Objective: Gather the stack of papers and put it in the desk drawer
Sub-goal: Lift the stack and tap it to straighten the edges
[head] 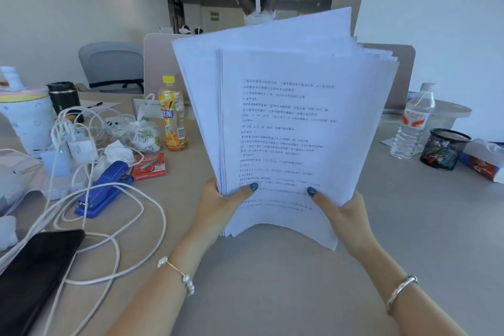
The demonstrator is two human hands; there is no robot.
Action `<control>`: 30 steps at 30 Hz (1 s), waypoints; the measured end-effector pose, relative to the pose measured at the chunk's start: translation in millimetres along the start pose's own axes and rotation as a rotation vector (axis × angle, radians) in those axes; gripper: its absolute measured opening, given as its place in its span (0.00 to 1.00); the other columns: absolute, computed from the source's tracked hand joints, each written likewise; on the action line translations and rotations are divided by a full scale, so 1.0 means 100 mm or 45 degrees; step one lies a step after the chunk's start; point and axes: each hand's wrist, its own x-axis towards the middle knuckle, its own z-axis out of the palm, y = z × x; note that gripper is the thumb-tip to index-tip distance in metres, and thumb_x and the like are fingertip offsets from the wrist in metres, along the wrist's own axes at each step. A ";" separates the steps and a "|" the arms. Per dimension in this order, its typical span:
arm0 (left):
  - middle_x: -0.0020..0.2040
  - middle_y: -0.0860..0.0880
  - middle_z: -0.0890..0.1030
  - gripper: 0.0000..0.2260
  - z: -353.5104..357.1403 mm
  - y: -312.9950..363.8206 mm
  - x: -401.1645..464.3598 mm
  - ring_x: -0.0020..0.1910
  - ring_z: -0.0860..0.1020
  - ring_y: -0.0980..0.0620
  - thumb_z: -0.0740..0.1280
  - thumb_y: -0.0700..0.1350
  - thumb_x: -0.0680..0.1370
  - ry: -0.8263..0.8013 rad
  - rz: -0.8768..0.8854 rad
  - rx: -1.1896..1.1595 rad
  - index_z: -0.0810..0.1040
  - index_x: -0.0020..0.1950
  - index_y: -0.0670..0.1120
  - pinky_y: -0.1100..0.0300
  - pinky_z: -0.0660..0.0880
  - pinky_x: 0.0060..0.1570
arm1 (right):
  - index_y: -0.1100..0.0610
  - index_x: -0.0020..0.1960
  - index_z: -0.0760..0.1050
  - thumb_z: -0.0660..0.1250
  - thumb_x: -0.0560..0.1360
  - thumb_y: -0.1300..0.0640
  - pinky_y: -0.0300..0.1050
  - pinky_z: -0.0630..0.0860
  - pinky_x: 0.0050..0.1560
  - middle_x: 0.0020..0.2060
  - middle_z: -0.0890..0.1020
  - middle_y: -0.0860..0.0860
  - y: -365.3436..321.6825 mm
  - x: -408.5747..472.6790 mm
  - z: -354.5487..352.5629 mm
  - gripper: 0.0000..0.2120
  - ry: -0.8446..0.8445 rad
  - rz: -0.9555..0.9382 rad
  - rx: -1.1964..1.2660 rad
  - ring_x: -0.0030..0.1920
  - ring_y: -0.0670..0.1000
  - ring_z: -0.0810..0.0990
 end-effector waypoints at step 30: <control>0.43 0.68 0.83 0.11 0.08 -0.07 -0.06 0.46 0.80 0.67 0.71 0.45 0.72 -0.301 -0.101 0.032 0.78 0.49 0.60 0.73 0.75 0.41 | 0.50 0.43 0.81 0.72 0.69 0.53 0.48 0.80 0.46 0.43 0.86 0.49 -0.03 0.01 -0.05 0.03 0.026 0.172 0.125 0.42 0.48 0.85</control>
